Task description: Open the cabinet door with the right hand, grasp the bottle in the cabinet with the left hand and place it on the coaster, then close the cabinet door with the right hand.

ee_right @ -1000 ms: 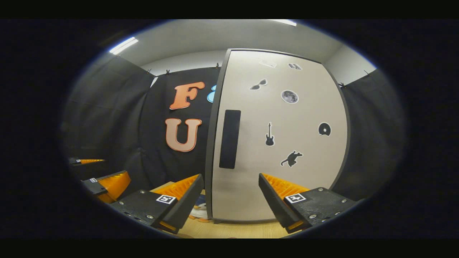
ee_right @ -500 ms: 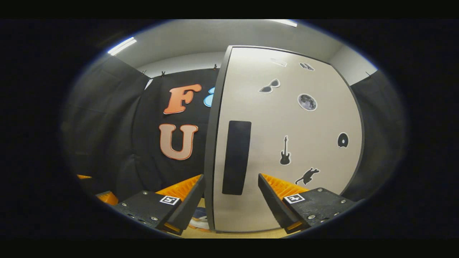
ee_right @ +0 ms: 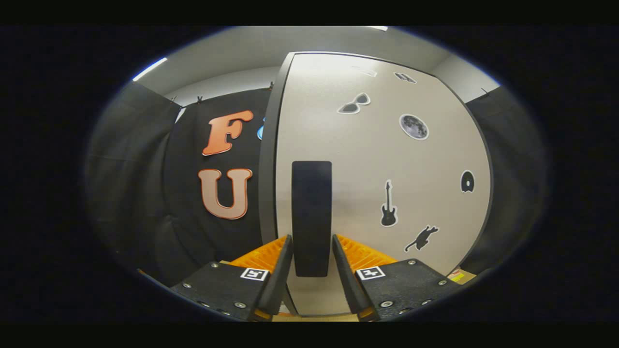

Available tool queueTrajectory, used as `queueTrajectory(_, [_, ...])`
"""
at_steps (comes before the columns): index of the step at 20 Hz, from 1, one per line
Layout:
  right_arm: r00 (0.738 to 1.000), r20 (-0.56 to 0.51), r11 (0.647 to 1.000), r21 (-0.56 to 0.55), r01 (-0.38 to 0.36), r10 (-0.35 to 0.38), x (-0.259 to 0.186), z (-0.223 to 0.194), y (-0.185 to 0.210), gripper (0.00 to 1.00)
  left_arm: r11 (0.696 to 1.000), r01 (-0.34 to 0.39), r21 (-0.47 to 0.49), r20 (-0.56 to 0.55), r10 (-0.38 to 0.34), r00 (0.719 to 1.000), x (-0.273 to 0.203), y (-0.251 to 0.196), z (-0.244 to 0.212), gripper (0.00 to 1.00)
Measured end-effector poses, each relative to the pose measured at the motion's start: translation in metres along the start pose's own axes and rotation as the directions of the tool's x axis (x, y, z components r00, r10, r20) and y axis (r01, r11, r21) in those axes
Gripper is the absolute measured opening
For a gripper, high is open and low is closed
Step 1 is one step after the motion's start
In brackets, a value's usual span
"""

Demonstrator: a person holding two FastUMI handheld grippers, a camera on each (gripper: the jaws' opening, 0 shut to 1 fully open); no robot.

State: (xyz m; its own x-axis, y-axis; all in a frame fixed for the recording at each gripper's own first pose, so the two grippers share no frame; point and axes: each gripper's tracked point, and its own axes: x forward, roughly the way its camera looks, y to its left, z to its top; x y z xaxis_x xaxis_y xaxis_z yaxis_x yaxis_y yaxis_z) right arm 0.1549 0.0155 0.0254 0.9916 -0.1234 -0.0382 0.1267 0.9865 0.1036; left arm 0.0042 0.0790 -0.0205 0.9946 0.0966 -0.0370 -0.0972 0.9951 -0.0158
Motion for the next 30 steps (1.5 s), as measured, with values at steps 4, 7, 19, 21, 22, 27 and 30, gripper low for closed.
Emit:
queueTrajectory(4, [1.0, 0.005, 0.999, 0.036, 0.017, -0.017, -0.001, -0.001, 0.002, 0.29, 1.0, -0.005, 0.004, 0.003, 0.005, 1.0, -0.001, 0.011, 0.0, 0.96])
queueTrajectory(7, [0.999, 0.006, 0.998, 0.048, 0.034, -0.034, -0.001, -0.001, 0.001, 0.22, 1.0, 0.015, -0.01, -0.008, -0.015, 1.0, 0.0, 0.014, -0.003, 0.96])
queueTrajectory(19, [0.991, 0.011, 0.991, 0.024, 0.131, -0.131, -0.062, 0.007, -0.013, 0.19, 0.993, 0.107, -0.041, 0.011, -0.107, 0.994, 0.007, 0.02, 0.007, 0.96])
queueTrajectory(21, [0.992, 0.011, 0.992, 0.027, 0.122, -0.122, -0.094, 0.007, -0.025, 0.19, 0.992, 0.116, -0.059, 0.016, -0.115, 0.993, -0.01, 0.01, 0.006, 0.96])
queueTrajectory(22, [0.993, 0.014, 0.993, 0.022, 0.12, -0.12, -0.108, 0.007, -0.031, 0.19, 0.991, 0.12, -0.067, 0.02, -0.119, 0.993, -0.016, 0.005, 0.008, 0.96])
queueTrajectory(27, [0.996, 0.005, 0.996, 0.021, 0.087, -0.087, -0.15, 0.011, -0.05, 0.19, 0.986, 0.145, -0.076, 0.025, -0.144, 0.989, -0.037, -0.028, 0.015, 0.98])
queueTrajectory(30, [0.996, -0.001, 0.996, 0.013, 0.088, -0.088, -0.173, 0.013, -0.069, 0.19, 0.982, 0.159, -0.102, 0.023, -0.157, 0.987, -0.055, -0.048, 0.02, 0.98])
